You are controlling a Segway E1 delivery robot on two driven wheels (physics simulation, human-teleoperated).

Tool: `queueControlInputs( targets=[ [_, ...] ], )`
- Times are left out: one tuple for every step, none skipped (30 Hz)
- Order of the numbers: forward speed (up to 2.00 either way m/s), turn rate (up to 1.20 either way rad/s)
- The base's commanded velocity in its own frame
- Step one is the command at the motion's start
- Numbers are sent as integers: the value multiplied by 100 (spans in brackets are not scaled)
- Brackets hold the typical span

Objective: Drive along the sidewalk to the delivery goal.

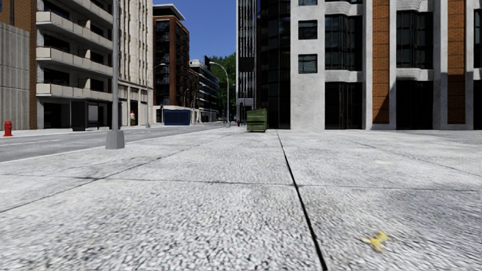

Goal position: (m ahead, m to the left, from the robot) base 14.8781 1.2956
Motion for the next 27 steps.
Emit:
queueControlInputs(
  targets=[
    [200, 0],
    [200, 0],
    [200, 0],
    [200, 0],
    [200, 0],
    [200, 0],
    [200, 0],
    [200, 0],
    [200, 0],
    [200, 0],
    [200, 0],
    [200, 0],
    [200, 0],
    [200, 0],
    [200, 0],
    [200, 0],
    [200, 0],
    [200, 0],
    [200, 0],
    [200, 0],
    [200, 0],
    [200, 0],
    [200, 2],
    [200, 7],
    [200, 7],
    [200, 9],
    [200, 9]
  ],
)
